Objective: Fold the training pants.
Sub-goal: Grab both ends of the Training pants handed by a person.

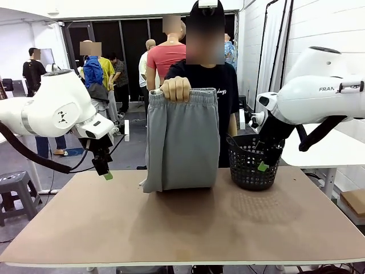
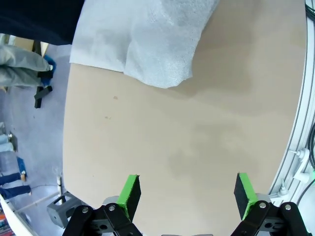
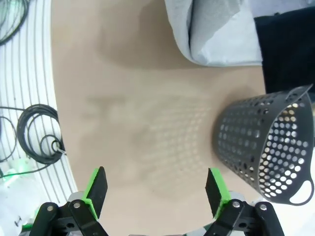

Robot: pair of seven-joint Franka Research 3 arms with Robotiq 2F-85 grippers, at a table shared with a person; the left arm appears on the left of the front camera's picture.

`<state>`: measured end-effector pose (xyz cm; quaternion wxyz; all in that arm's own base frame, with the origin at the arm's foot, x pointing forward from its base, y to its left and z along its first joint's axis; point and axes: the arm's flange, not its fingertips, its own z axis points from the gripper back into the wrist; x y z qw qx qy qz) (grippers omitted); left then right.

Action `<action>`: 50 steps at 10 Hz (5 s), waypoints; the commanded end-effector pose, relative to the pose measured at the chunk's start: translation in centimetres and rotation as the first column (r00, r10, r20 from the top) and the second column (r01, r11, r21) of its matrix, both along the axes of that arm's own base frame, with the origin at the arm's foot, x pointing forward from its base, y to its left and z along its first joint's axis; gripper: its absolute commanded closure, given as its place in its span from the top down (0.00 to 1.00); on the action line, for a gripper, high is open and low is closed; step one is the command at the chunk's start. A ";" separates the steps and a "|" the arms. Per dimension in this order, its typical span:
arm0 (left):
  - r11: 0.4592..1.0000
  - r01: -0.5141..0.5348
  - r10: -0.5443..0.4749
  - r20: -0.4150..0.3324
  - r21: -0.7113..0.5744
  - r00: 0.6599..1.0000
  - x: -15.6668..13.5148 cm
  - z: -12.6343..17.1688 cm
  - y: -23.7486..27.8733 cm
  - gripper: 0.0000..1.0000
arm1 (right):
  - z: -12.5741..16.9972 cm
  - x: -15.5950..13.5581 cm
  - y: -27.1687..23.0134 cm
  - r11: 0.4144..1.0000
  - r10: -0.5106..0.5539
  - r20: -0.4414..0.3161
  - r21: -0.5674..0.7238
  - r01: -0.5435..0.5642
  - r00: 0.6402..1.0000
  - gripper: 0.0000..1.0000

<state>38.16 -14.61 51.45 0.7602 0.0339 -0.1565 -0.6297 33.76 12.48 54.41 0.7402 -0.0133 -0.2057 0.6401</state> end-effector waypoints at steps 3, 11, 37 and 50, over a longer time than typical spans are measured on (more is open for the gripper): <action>1.000 -0.012 0.012 0.013 -0.006 1.000 -0.4 0.4 0.0 1.00 | 0.3 -0.5 0.0 1.000 0.003 -0.009 0.005 -0.003 1.000 1.00; 0.896 0.296 -0.277 0.104 -0.332 0.955 2.7 -2.2 -0.4 1.00 | -3.8 2.8 0.9 0.909 0.227 0.089 0.338 -0.244 0.970 1.00; 0.460 0.414 -0.264 0.324 -0.786 0.908 0.1 -0.4 -5.3 1.00 | -4.7 2.3 3.0 0.497 0.290 0.285 0.771 -0.398 0.914 1.00; 0.343 0.400 -0.297 0.306 -0.850 0.904 -2.4 3.8 -8.9 1.00 | -1.6 1.6 5.8 0.342 0.363 0.345 0.815 -0.469 0.865 1.00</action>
